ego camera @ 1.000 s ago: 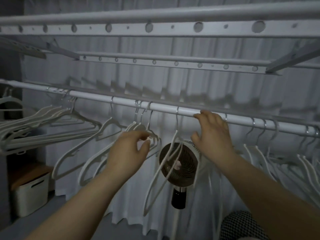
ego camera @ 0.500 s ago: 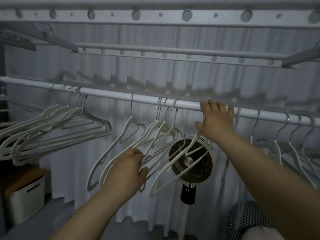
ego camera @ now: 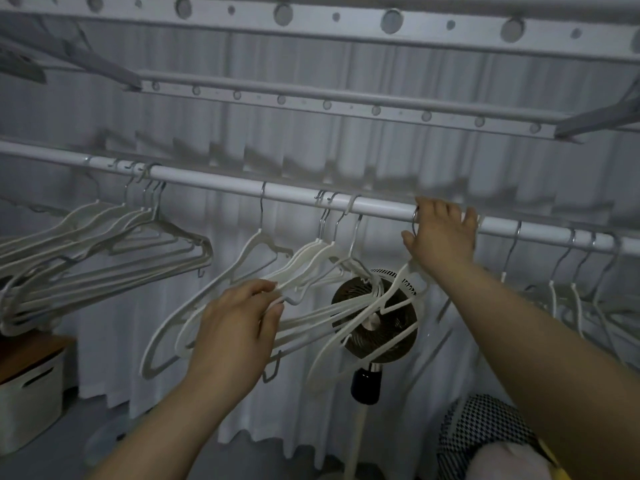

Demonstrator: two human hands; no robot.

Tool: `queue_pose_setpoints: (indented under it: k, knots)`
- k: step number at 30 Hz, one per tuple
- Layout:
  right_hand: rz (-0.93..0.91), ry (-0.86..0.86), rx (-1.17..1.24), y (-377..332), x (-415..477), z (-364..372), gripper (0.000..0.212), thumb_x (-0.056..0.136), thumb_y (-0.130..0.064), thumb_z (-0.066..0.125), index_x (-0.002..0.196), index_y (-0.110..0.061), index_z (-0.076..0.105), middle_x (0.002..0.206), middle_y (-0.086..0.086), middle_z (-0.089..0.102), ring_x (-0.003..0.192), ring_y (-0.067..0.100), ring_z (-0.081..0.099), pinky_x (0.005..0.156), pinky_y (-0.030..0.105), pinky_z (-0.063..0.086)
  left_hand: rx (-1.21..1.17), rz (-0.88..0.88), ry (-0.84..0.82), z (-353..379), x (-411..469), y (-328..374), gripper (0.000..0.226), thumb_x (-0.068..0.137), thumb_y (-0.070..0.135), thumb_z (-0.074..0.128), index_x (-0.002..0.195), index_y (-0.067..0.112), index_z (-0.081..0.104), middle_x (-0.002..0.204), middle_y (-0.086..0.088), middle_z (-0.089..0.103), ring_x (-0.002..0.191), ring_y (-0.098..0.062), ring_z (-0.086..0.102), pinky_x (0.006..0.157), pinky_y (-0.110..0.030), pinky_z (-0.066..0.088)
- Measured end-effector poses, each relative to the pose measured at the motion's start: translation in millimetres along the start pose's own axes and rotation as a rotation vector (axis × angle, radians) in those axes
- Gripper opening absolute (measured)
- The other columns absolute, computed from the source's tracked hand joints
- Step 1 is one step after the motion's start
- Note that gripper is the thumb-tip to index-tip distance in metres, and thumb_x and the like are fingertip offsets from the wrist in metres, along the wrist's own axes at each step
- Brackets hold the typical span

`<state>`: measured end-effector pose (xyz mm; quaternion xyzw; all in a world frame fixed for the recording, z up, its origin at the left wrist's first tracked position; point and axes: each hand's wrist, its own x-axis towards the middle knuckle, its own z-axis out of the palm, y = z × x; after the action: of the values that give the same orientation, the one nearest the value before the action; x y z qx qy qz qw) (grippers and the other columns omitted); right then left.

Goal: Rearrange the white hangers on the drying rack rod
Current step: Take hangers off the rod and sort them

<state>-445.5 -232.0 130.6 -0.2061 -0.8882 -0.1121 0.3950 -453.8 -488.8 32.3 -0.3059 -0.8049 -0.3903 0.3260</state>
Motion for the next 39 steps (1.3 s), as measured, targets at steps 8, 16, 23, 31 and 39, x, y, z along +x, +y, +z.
queue_pose_setpoints:
  k: [8, 16, 23, 31, 39]
  knots:
    - [-0.052, -0.006, -0.016, 14.5, 3.7, -3.2, 0.047, 0.087, -0.023, 0.052, 0.13, -0.01, 0.038, 0.128, 0.012, 0.049, 0.121, 0.028, 0.039, 0.107, 0.041, 0.018, -0.095, 0.04, 0.071, -1.7, 11.7, 12.1, 0.03, 0.088, 0.022, 0.045, 0.094, 0.006, 0.069, 0.091, 0.006, 0.06, 0.087, -0.01, 0.051, 0.069, -0.014, 0.028]
    - [-0.107, -0.017, 0.135, 39.4, 0.8, -8.6, 0.061, 0.087, -0.025, 0.055, 0.14, -0.014, 0.028, 0.132, 0.01, 0.047, 0.123, 0.027, 0.039, 0.104, 0.034, 0.02, -0.143, -0.029, 0.096, 32.7, 38.8, 34.8, 0.023, 0.091, 0.012, 0.046, 0.093, 0.005, 0.068, 0.094, -0.006, 0.065, 0.09, -0.022, 0.06, 0.072, -0.023, 0.034]
    - [-0.226, 0.047, 0.288, 52.9, -8.4, -15.0, 0.052, 0.085, -0.022, 0.056, 0.134, -0.012, 0.039, 0.134, 0.009, 0.045, 0.126, 0.025, 0.035, 0.101, 0.027, 0.014, -0.083, -0.104, 0.083, 63.1, 45.7, 50.3, 0.024, 0.092, 0.018, 0.046, 0.093, 0.01, 0.068, 0.091, -0.005, 0.066, 0.09, -0.025, 0.061, 0.068, -0.024, 0.033]
    - [-0.488, -0.221, 0.379, 36.1, -21.9, -11.9, 0.03, 0.089, -0.029, 0.051, 0.113, -0.013, 0.061, 0.113, 0.009, 0.061, 0.109, 0.024, 0.05, 0.09, 0.032, 0.038, 0.029, -0.15, 0.032, 41.2, -2.3, 47.6, 0.023, 0.092, 0.024, 0.045, 0.098, 0.018, 0.066, 0.086, 0.004, 0.06, 0.09, -0.02, 0.061, 0.076, -0.03, 0.045]
    - [-0.562, -0.652, 0.234, 0.3, -47.4, -1.6, 0.041, 0.087, -0.042, 0.052, 0.112, -0.01, 0.06, 0.119, 0.01, 0.058, 0.103, 0.023, 0.053, 0.072, 0.022, 0.033, -0.045, -0.274, -0.059, -8.2, -59.2, 31.7, 0.029, 0.091, 0.021, 0.048, 0.07, 0.04, 0.053, 0.077, 0.012, 0.061, 0.075, -0.003, 0.062, 0.065, -0.015, 0.049]
